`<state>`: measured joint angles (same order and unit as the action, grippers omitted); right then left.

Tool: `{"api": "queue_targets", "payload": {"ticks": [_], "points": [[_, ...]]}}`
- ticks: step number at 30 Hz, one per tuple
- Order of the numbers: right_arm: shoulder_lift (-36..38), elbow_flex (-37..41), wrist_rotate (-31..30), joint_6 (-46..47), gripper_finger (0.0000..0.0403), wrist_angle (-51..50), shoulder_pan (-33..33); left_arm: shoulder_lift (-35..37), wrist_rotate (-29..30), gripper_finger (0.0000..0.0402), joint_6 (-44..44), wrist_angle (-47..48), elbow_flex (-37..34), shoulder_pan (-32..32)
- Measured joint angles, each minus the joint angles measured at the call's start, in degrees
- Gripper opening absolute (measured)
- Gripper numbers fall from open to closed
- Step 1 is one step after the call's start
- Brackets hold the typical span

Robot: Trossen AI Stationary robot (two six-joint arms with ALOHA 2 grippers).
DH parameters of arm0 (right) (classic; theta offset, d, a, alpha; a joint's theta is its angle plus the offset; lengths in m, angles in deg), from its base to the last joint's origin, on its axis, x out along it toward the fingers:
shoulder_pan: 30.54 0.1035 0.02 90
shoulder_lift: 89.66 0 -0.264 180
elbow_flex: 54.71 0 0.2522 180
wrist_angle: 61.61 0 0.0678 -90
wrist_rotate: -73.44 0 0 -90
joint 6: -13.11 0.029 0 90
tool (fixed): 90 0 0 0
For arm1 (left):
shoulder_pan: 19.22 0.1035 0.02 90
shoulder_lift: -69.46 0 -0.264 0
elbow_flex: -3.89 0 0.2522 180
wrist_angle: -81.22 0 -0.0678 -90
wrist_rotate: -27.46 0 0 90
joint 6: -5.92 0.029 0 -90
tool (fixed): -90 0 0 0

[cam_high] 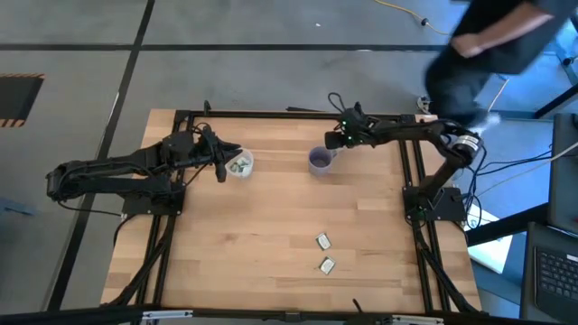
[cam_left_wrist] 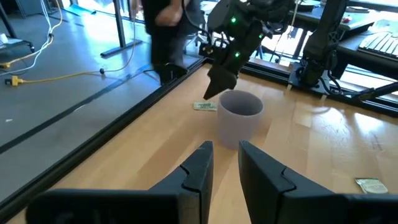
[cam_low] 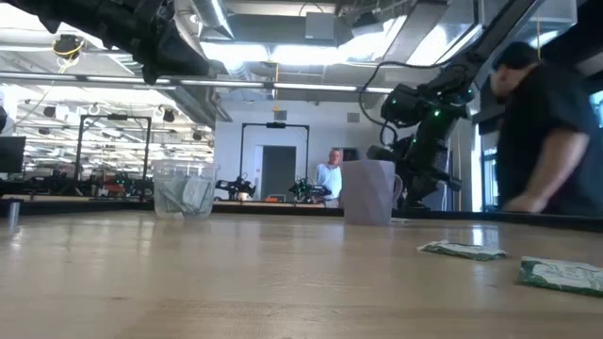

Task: Pick and place Stevia / Truvia into bins
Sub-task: Put the light green stevia packet into the transparent container

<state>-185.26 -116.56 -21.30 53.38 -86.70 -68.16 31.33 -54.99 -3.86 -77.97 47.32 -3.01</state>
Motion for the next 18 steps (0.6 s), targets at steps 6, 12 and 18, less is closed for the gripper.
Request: {"api": "queue_targets", "payload": {"ticks": [6,12,18], "points": [[-3.8,-0.7,-1.0,0.0,0.0132,0.2,0.1,0.0,-0.2,0.0068,-0.1,0.0,0.0,0.0],[-4.8,-0.8,-2.4,-0.5,0.0132,-0.4,0.2,0.0,-0.2,0.0066,-0.1,0.0,0.0,0.0],[-4.9,-0.8,-2.5,-1.5,0.0116,-0.9,0.2,0.0,-0.2,0.0067,0.0,0.0,0.0,0.0]]}}
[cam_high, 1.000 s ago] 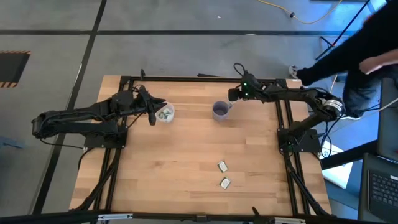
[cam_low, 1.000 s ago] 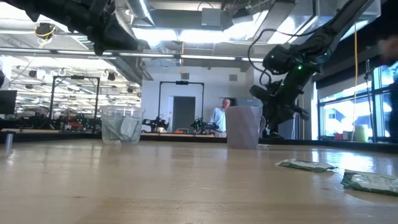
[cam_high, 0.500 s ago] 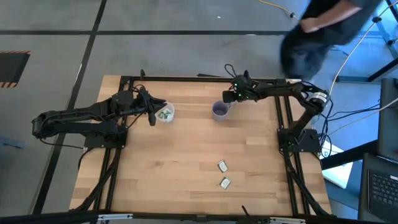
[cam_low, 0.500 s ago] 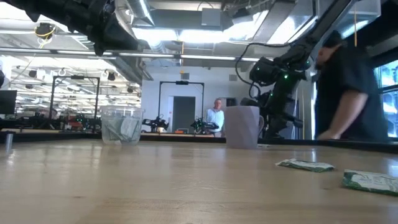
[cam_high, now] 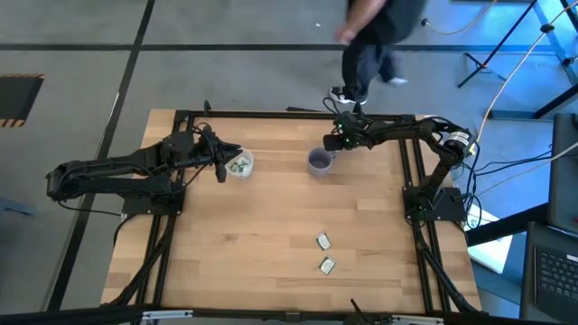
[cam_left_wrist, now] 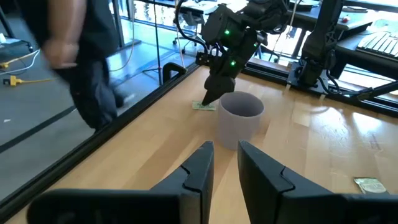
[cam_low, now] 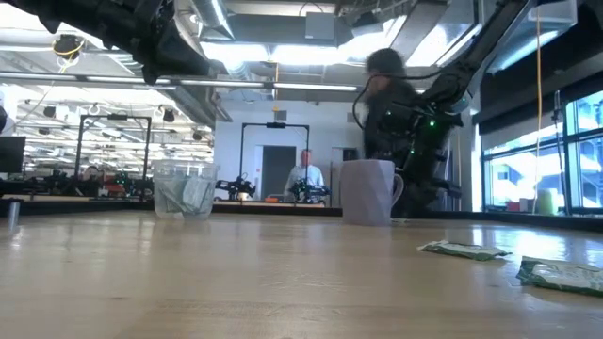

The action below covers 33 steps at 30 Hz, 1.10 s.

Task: Pick and place Stevia / Truvia into bins
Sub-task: Put the light green stevia packet into the transparent container

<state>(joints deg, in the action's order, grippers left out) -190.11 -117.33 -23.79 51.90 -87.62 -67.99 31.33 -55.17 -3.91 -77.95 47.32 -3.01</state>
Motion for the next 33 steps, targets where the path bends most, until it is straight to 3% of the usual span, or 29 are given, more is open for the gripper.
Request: {"api": "queue_targets", "payload": {"ticks": [8,17,25,33], "points": [[-0.1,0.0,-0.3,-0.5,0.0048,-1.5,0.1,0.0,0.0,0.0063,0.0,0.0,0.0,0.0],[-0.1,0.0,-0.2,-1.8,0.0006,-3.3,0.1,0.0,0.0,0.0062,0.0,0.5,0.0,0.0],[0.7,0.2,-0.5,-7.5,0.0002,-4.0,0.2,0.0,0.0,0.0061,0.0,0.5,0.0,0.0],[7.6,0.5,-3.4,-8.4,0.0001,-6.1,0.2,0.0,0.0,0.0059,0.0,0.5,0.0,0.0]]}}
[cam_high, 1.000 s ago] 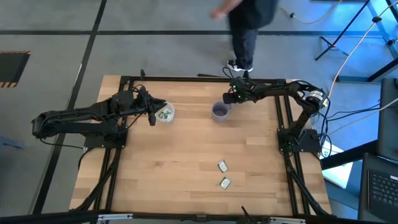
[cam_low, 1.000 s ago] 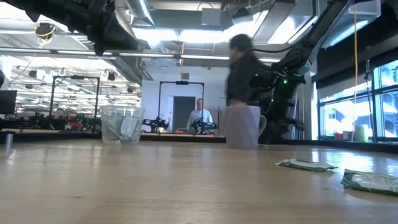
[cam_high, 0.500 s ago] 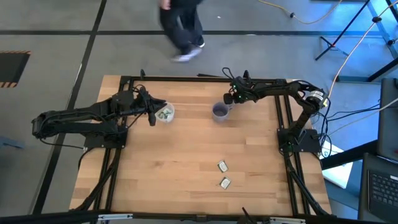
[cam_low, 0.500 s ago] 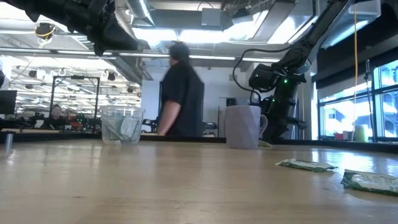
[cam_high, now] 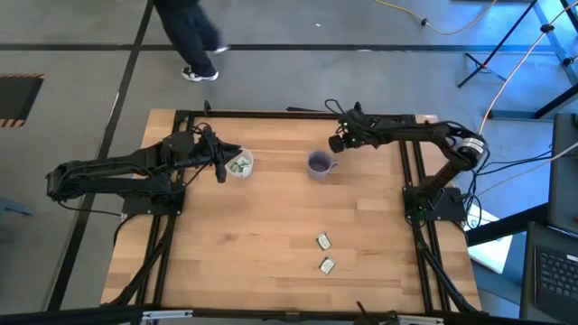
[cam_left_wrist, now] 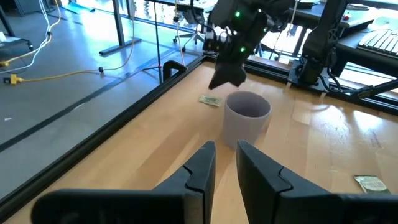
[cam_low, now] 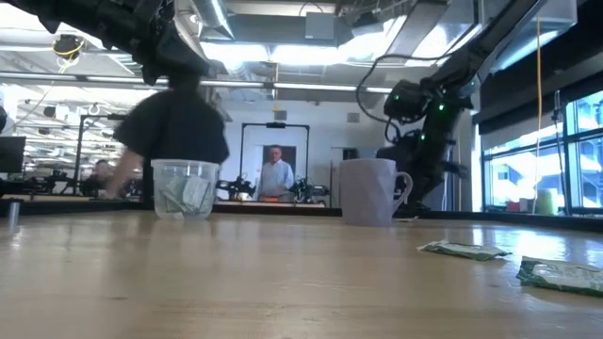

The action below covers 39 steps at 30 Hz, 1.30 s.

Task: Pick and place Stevia / Truvia into bins
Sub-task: Put the light green stevia packet into the transparent container

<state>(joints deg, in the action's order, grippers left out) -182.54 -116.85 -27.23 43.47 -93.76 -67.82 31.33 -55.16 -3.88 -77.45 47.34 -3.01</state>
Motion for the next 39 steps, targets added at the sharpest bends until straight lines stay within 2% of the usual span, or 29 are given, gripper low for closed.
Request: {"api": "queue_targets", "payload": {"ticks": [5,9,14,20,24,32,39], "points": [[4.2,-0.1,-0.2,-0.7,0.0001,-0.5,0.0,0.0,0.0,0.0057,0.0,0.0,0.0,0.0],[4.7,-0.1,0.2,1.7,0.0006,-3.2,0.2,0.0,0.0,0.0059,-0.5,0.0,0.0,0.0],[2.3,0.0,1.4,1.0,0.0038,-4.9,1.3,0.0,0.0,0.0067,-0.5,0.0,0.0,0.0],[-1.4,0.0,1.4,2.1,0.0088,-2.4,1.5,0.0,0.0,0.0070,-0.5,0.0,0.0,0.0],[-4.1,0.0,1.3,1.9,0.0103,-1.9,1.5,0.0,0.0,0.0068,-0.6,0.0,0.0,0.0],[-6.6,-0.3,0.6,2.6,0.0104,-1.5,1.6,0.0,0.0,0.0069,-0.5,0.0,0.0,0.0],[-6.7,-0.3,0.5,3.9,0.0070,-2.8,1.7,0.0,0.0,0.0066,-0.5,0.0,0.0,0.0]]}}
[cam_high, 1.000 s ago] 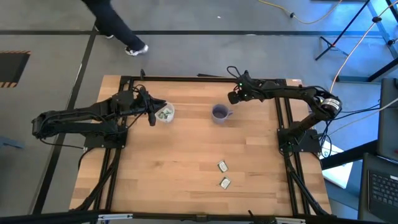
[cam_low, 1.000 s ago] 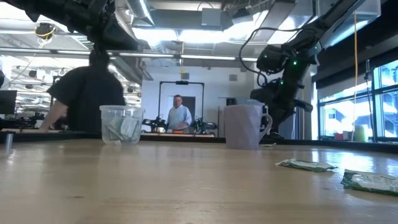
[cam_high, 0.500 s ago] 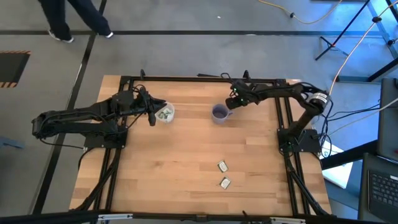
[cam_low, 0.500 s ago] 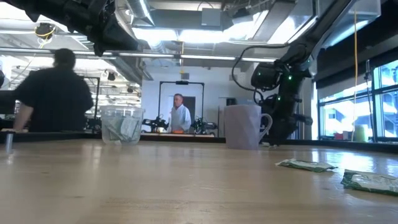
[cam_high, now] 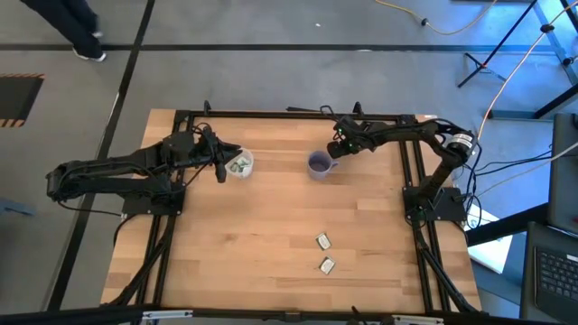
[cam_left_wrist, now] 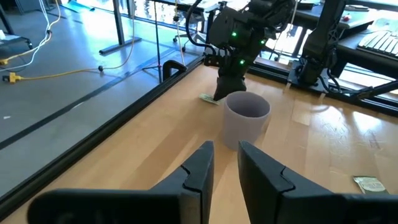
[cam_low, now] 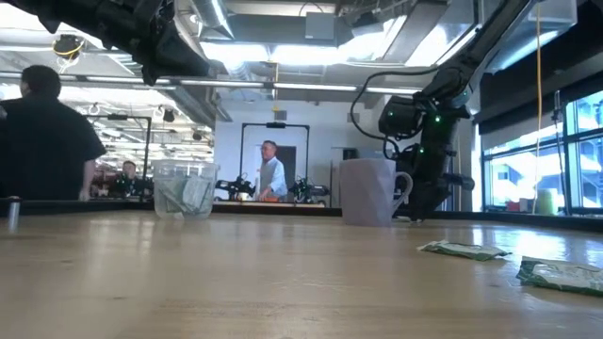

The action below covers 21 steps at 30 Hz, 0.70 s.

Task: Pick and place Stevia / Truvia into bins
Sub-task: Put the light green stevia packet into the transparent container

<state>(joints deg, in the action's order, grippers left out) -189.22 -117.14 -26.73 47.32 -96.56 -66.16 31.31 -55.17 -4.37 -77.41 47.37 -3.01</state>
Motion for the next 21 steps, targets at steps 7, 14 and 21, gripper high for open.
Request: {"api": "queue_targets", "payload": {"ticks": [7,14,21], "points": [[0.0,0.1,-0.1,-2.8,0.0019,-0.4,0.0,0.0,0.0,0.0070,0.0,0.0,0.0,0.0],[0.0,0.1,-2.4,-5.3,0.0003,-1.2,0.1,0.0,0.0,0.0066,0.0,0.2,0.0,0.0],[4.0,-0.5,-2.7,-7.7,0.0002,-4.0,0.0,0.0,0.0,0.0070,0.0,0.2,0.0,0.0]]}}
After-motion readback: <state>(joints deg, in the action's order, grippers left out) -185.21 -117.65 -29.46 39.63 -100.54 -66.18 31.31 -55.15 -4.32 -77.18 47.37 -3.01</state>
